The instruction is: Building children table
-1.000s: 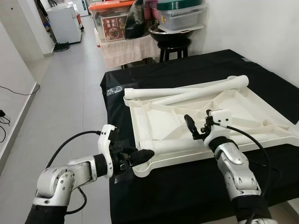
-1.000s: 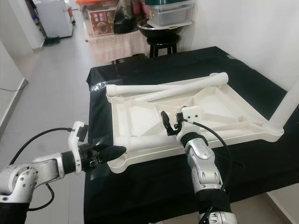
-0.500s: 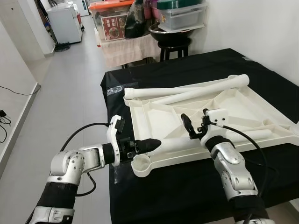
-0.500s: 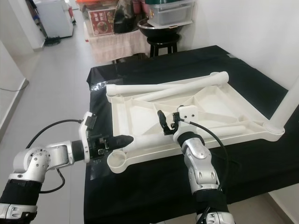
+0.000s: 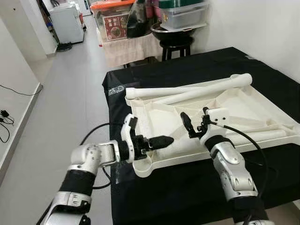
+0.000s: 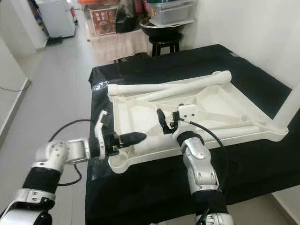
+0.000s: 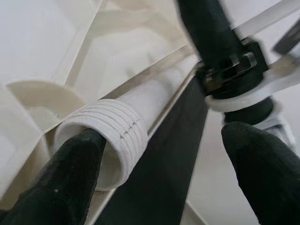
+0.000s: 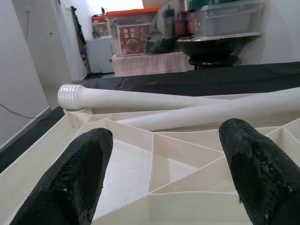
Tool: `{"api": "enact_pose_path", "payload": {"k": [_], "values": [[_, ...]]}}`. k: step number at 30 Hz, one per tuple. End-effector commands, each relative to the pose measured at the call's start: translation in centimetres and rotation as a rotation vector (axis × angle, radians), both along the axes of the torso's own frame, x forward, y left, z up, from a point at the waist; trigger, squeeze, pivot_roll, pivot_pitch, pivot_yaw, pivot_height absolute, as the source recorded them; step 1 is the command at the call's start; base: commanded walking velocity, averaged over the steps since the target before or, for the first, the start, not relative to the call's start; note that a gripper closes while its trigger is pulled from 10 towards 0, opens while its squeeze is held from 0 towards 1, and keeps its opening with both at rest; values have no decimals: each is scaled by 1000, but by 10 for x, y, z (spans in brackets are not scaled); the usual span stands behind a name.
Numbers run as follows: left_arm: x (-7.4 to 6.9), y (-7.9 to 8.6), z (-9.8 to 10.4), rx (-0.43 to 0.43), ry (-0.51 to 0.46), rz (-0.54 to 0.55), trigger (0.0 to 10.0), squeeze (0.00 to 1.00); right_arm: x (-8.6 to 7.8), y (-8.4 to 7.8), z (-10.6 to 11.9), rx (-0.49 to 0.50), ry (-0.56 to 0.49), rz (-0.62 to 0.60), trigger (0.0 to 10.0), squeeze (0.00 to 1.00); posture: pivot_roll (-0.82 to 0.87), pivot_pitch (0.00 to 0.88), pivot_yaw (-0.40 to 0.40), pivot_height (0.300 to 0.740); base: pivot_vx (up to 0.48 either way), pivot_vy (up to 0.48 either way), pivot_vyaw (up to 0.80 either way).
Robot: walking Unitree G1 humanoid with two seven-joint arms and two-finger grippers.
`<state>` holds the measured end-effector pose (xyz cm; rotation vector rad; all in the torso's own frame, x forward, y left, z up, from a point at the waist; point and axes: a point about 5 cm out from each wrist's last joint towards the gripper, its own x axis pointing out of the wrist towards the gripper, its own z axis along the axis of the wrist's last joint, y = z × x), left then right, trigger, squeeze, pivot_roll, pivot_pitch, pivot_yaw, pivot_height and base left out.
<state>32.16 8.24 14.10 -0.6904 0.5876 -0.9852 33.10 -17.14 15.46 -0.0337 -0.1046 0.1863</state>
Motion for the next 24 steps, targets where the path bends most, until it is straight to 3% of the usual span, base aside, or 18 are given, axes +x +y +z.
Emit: {"api": "enact_pose_path", "payload": {"k": [1,8,9,10,24], "values": [[3,2,0,26,-7,20,10000,0,-1,4,1,2,-4,11,10000,0,-86,0,97,740,0,0,0],[13,-7,-2,67,-6,55,10000,0,-1,8,0,7,-2,17,10000,0,-82,0,98,740,0,0,0],[14,-9,-2,69,-6,59,6471,0,-1,8,0,8,-2,17,10000,0,-84,0,100,740,0,0,0],[15,-11,-3,68,-5,62,0,0,-1,8,0,8,-3,16,10000,0,-85,0,100,740,0,0,0],[16,-21,-5,54,10,46,0,0,0,8,2,14,-11,10,10000,0,-83,0,101,740,0,0,0]]}}
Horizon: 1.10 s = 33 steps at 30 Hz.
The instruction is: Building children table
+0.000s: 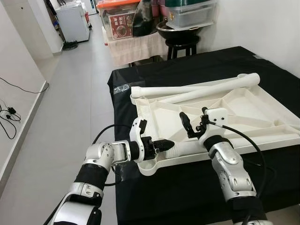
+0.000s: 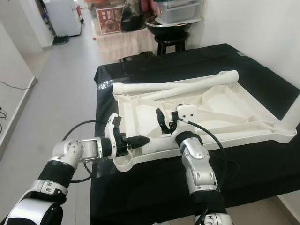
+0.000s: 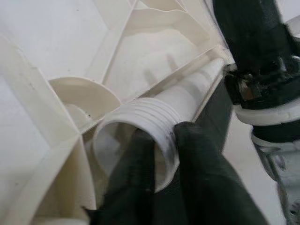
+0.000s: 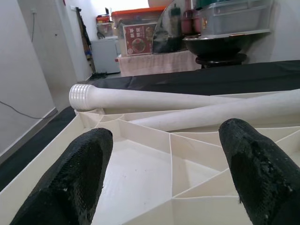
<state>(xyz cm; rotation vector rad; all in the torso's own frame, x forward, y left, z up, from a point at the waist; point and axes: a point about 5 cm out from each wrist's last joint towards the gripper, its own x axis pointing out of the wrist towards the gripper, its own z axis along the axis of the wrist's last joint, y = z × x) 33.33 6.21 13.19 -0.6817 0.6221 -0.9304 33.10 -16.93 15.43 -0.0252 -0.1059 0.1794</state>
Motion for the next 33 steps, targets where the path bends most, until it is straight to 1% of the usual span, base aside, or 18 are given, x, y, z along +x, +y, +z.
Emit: {"api": "enact_pose_path", "payload": {"k": [1,8,12,15,16,18,19,21,22,23,24,25,26,28,29,30,31,33], "values": [[4,0,4,14,-23,14,0,0,0,6,3,5,-11,16,10000,0,-83,0,101,740,0,0,0],[8,3,8,-20,-44,70,0,0,2,0,13,12,-56,-7,10000,0,-82,0,97,740,0,0,0],[13,14,22,-70,-88,122,0,0,3,-12,33,90,-125,-36,10000,0,-83,0,98,740,0,0,0],[13,14,22,-70,-88,122,0,0,3,-12,33,90,-125,-36,10000,0,-83,0,98,740,0,0,0],[13,21,26,-73,-107,135,0,0,3,-18,42,131,-157,-46,10000,0,-83,0,98,740,0,0,0],[13,21,26,-73,-107,135,0,0,3,-18,42,131,-157,-46,10000,0,-83,0,98,740,0,0,0],[12,29,31,-72,-130,144,0,0,3,-25,53,182,-194,-55,10000,0,-81,0,102,740,0,0,0],[7,54,42,-60,-191,182,0,0,2,-42,82,365,-288,-60,10000,0,-80,0,103,740,0,0,0],[7,54,42,-60,-191,182,0,0,2,-42,82,365,-288,-60,10000,0,-80,0,103,740,0,0,0],[6,66,48,-59,-221,212,0,0,-1,-46,94,481,-327,-20,10000,0,-73,0,103,740,0,0,0],[6,66,48,-59,-221,212,0,0,-1,-46,94,481,-327,-20,10000,0,-73,0,103,740,0,0,0],[5,77,54,-65,-250,243,0,0,-5,-45,105,599,-363,70,10000,0,-71,0,102,740,0,0,0],[5,77,54,-65,-250,243,0,0,-5,-45,105,599,-363,70,10000,0,-71,0,102,740,0,0,0],[2,90,65,-98,-292,291,0,0,-17,-31,120,744,-414,291,10000,0,-67,0,98,740,0,0,0],[1,92,69,-120,-306,298,0,0,-25,-23,122,773,-416,396,10000,0,-67,0,95,740,0,0,0],[1,92,69,-120,-306,298,0,0,-25,-23,122,773,-416,396,10000,0,-67,0,95,740,0,0,0],[0,92,71,-140,-315,300,0,0,-30,-18,121,783,-403,466,10000,0,-67,0,94,740,0,0,0],[0,92,71,-140,-315,300,0,0,-30,-18,121,783,-403,466,10000,0,-67,0,94,740,0,0,0]]}}
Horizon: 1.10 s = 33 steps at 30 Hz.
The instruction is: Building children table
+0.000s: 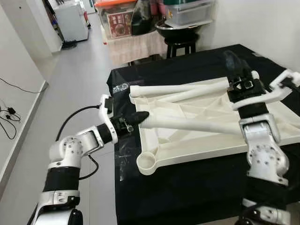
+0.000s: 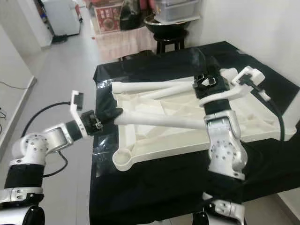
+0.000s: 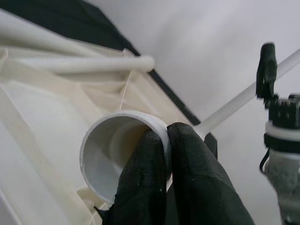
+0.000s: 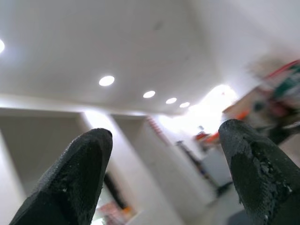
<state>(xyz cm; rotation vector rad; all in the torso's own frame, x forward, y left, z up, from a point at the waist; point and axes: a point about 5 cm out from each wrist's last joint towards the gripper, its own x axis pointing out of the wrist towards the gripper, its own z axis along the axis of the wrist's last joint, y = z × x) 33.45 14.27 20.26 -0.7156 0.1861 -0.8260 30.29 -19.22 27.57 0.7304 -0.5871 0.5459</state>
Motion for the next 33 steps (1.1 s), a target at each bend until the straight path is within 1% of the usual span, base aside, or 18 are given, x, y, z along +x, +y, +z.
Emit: {"api": "enact_pose_path", "payload": {"k": [1,3,4,5,6,7,8,10,12,16,21,23,25,27,29,30,31,33], "values": [[-2,10,3,-12,-12,40,0,0,-6,11,-8,7,17,99,10000,0,-66,0,93,740,0,0,0],[-5,3,9,-82,-37,20,0,0,-14,17,-43,4,164,170,10000,0,-69,0,76,740,0,0,0],[-5,3,9,-82,-37,20,0,0,-14,17,-43,4,164,170,10000,0,-69,0,76,740,0,0,0],[-6,1,11,-109,-46,13,0,0,-18,19,-57,5,217,191,10000,0,-69,0,75,740,0,0,0],[-6,1,11,-109,-46,13,0,0,-18,19,-57,5,217,191,10000,0,-69,0,75,740,0,0,0],[-8,-1,13,-137,-52,7,0,0,-24,20,-67,-4,262,212,10000,0,-69,0,73,740,0,0,0],[-8,-1,13,-137,-52,7,0,0,-24,20,-67,-4,262,212,10000,0,-69,0,73,740,0,0,0],[-11,-1,17,-182,-65,5,0,0,-40,16,-77,-13,292,263,10000,0,-71,0,72,740,0,0,0],[-12,-1,18,-205,-70,8,0,0,-47,13,-80,-12,305,286,10000,0,-76,0,73,740,0,0,0],[-12,0,22,-242,-81,11,0,0,-51,10,-84,-18,334,291,10000,0,-83,0,75,740,0,0,0],[-12,-1,27,-279,-98,5,0,0,-50,11,-90,-7,379,289,10000,0,-84,0,76,740,0,0,0],[-13,-4,30,-308,-111,-12,0,0,-44,18,-92,9,395,285,10000,0,-81,0,75,740,0,0,0],[-17,-10,33,-375,-128,-52,0,0,-30,36,-88,33,393,314,10000,0,-78,0,77,740,0,0,0],[-17,-10,33,-375,-128,-52,0,0,-30,36,-88,33,393,314,10000,0,-78,0,77,740,0,0,0],[-22,-16,33,-424,-125,-75,0,0,-20,51,-80,60,379,351,10000,0,-71,0,70,740,0,0,0],[-22,-16,33,-424,-125,-75,0,0,-20,51,-80,60,379,351,10000,0,-71,0,70,740,0,0,0],[-26,-21,32,-461,-121,-93,0,0,-11,62,-71,86,366,369,10000,0,-65,0,67,740,0,0,0],[-28,-24,31,-478,-119,-103,0,0,-7,67,-66,101,350,374,10000,0,-62,0,64,740,0,0,0]]}}
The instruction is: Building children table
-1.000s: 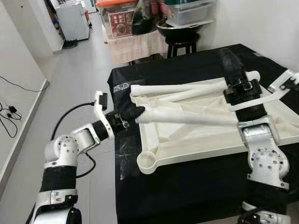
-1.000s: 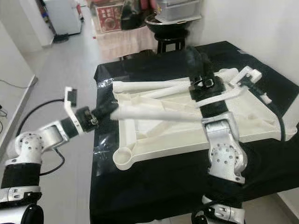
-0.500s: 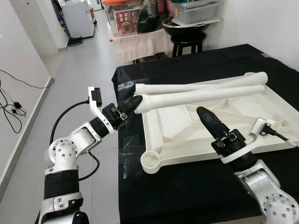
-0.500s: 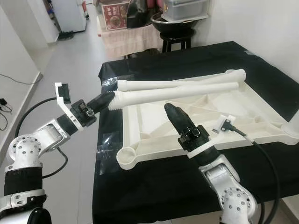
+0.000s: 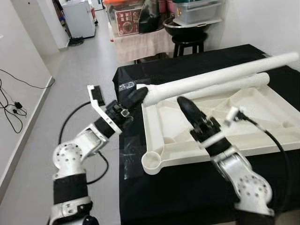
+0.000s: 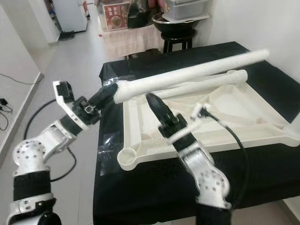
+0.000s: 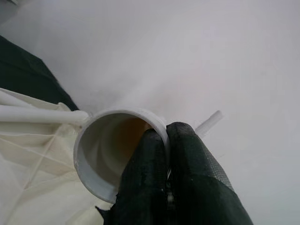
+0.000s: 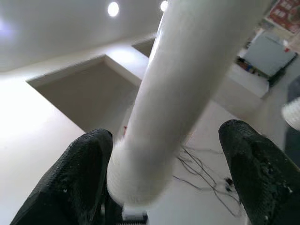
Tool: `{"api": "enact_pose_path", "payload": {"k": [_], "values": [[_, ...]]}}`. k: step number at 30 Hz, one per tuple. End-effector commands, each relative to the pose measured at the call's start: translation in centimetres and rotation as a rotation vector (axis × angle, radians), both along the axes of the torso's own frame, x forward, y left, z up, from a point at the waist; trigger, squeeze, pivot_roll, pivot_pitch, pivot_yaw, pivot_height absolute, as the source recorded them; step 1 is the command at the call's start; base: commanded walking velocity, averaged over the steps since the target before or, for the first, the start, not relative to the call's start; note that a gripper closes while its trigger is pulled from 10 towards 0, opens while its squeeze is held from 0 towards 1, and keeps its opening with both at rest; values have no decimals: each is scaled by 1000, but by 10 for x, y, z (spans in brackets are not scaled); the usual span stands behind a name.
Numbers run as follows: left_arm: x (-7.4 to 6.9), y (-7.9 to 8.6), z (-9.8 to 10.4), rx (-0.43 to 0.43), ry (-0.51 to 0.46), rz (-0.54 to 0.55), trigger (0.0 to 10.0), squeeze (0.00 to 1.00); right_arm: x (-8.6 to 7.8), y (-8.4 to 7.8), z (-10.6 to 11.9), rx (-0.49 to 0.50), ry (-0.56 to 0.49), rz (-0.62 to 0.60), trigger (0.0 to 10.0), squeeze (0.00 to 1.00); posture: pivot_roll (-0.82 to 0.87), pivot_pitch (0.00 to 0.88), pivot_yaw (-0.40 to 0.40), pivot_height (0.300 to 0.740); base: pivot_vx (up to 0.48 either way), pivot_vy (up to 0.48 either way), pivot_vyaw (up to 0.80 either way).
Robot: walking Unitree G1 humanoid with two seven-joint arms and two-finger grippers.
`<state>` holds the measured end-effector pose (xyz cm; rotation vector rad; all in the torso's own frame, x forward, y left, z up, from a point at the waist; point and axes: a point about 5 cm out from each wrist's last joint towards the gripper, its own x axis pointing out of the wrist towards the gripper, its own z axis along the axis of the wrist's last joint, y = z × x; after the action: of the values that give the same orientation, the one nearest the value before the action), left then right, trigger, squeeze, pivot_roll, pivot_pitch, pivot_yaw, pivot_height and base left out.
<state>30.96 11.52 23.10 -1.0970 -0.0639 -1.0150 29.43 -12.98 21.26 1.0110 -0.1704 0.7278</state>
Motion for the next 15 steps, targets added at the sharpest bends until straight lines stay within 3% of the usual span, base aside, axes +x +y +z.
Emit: {"api": "enact_pose_path", "payload": {"k": [1,5,15], "values": [[-3,4,3,-20,-15,3,0,0,2,5,-3,-3,21,-1,10000,0,-62,0,64,740,0,0,0],[-5,-2,2,-47,-5,-22,0,0,10,17,13,49,-37,23,10000,0,-58,0,67,740,0,0,0],[-11,-9,-3,-58,5,-79,0,0,18,27,29,86,-87,39,10000,0,-58,0,66,740,0,0,0]]}}
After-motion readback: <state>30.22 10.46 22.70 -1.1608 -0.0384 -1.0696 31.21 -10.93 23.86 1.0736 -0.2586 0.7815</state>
